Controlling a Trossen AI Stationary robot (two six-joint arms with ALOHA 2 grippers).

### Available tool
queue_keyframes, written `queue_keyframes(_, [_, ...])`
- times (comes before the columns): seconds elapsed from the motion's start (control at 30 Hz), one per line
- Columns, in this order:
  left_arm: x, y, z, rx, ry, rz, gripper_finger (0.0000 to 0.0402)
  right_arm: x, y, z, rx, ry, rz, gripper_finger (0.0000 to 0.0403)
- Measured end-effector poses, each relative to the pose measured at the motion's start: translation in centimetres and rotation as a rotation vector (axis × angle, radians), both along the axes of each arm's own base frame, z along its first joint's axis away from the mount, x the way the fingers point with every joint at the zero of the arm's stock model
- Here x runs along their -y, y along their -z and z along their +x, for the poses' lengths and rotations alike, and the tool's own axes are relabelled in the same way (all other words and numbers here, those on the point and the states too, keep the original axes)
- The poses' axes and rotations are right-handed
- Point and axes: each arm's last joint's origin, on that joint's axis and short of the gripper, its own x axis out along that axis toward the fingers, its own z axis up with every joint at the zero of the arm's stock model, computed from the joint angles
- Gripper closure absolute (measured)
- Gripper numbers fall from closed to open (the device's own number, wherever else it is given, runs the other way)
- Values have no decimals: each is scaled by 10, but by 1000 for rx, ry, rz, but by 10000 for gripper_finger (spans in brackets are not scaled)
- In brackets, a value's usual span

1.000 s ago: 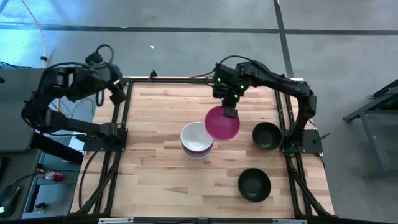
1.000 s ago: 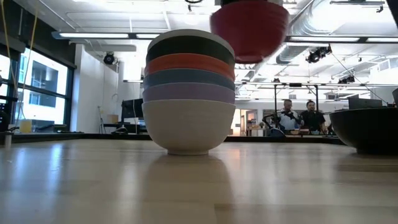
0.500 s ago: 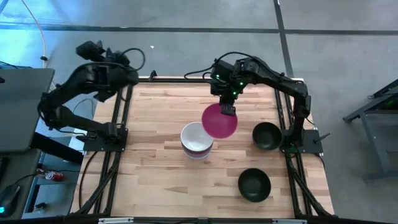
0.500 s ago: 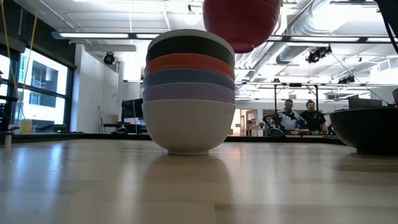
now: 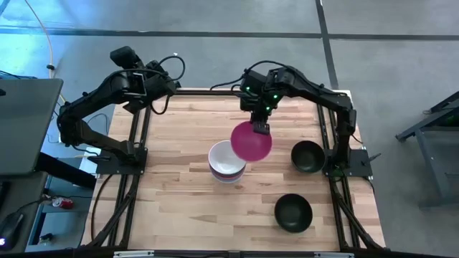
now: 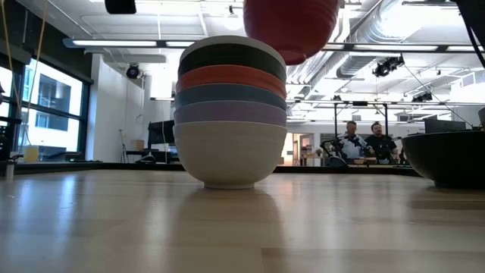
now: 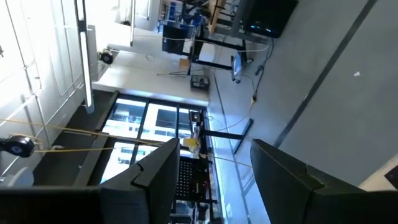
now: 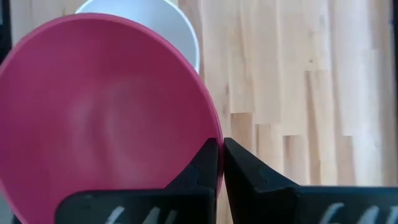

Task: Nest bowls inside each other
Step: Stack the pink bowl on top of the white bowl

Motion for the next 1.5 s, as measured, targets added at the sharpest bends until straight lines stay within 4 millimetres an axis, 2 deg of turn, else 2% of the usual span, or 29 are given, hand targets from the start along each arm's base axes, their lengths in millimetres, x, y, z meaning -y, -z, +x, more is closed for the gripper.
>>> queue_keyframes(0.2, [2, -2, -5, 15, 6, -9, 216, 0, 21, 18, -50, -30, 41, 403])
queue_keyframes(0.4, [7, -6, -15, 46, 38, -64, 216, 2, 33, 29, -57, -41, 88, 403])
queue_keyframes(1.0, [25, -17, -50, 243, 115, -144, 216, 2, 16, 37, 90, 30, 145, 403])
queue_keyframes(1.13, [29, -16, -55, 312, 177, -242, 216, 3, 18, 43, 109, 72, 177, 403])
queue_keyframes(1.5, [47, -17, -69, 573, 462, -594, 216, 3, 37, 58, 69, 72, 222, 403])
